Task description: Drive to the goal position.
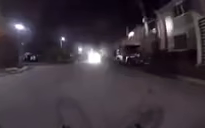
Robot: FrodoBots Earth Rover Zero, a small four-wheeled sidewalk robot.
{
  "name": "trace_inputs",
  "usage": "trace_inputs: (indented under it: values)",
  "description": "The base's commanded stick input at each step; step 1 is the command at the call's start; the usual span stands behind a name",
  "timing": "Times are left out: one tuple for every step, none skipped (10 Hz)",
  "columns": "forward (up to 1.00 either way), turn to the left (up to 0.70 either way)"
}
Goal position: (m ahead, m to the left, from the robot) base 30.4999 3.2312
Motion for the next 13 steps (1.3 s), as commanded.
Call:
trace_inputs:
  values:
    - [0.85,0.0]
    - [0.85,0.0]
    - [0.85,0.0]
    - [0.85,0.0]
    - [0.85,0.0]
    - [0.85,0.0]
    - [0.85,0.0]
    - [0.85,0.0]
    - [0.85,0.0]
    - [0.85,0.0]
    - [0.85,0.0]
    - [0.85,0.0]
    - [0.85,0.0]
